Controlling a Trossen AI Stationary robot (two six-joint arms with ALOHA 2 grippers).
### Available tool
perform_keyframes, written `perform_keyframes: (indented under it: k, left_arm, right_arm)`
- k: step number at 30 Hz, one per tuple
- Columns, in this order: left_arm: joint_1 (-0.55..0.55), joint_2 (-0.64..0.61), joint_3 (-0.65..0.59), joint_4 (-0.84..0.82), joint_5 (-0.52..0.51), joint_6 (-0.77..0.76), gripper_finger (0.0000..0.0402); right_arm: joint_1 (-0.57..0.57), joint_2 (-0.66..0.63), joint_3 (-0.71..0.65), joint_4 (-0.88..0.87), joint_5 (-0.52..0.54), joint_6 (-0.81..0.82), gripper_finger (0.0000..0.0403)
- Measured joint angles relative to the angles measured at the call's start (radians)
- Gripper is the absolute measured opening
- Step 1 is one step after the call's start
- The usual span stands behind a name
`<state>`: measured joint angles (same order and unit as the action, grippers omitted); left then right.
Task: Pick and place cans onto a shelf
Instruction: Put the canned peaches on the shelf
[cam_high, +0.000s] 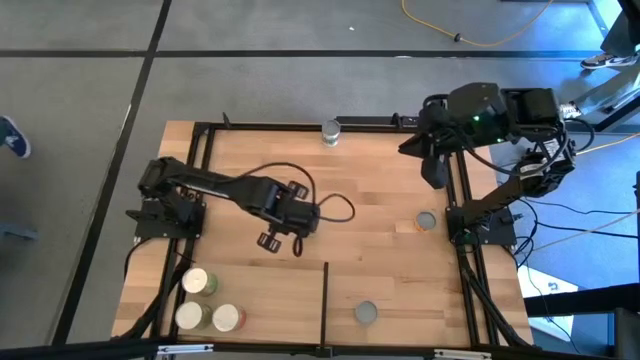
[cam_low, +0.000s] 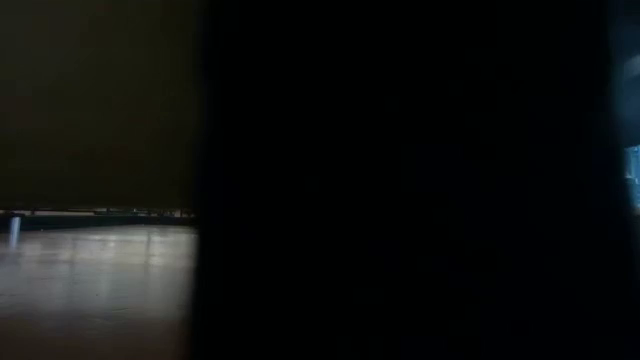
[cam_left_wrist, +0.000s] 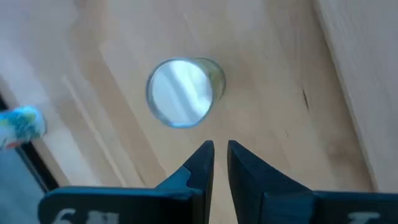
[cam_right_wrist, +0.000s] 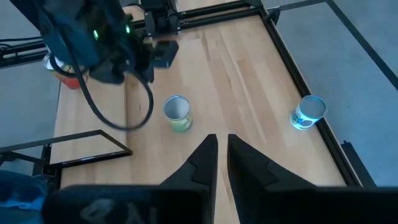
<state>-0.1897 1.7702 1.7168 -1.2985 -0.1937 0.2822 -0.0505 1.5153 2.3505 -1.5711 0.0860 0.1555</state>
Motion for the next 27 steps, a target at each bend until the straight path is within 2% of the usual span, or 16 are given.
perform_keyframes:
  k: [3,8,17,20,27]
  left_arm:
    - [0.007,0.035,0.000,0.030,0.021,0.047,0.0039]
    - [0.031,0.071,0.000,0.080,0.120,0.070,0.0036]
    - [0.095,0.076,0.000,0.110,0.174,0.096,0.0035]
    - [0.117,0.076,-0.002,0.115,0.230,0.106,0.0035]
    - [0.134,0.076,-0.097,0.190,0.284,0.122,0.0035]
  right_arm:
    - [0.000,0.000,0.000,0.000,0.000,0.000,0.0039]
    - [0.000,0.000,0.000,0.001,0.000,-0.001,0.0039]
    - [0.000,0.000,0.000,0.001,0.000,-0.005,0.0039]
    - [0.000,0.000,0.000,0.001,0.000,-0.006,0.0039]
    - [0.000,0.000,0.000,0.000,0.001,-0.030,0.0039]
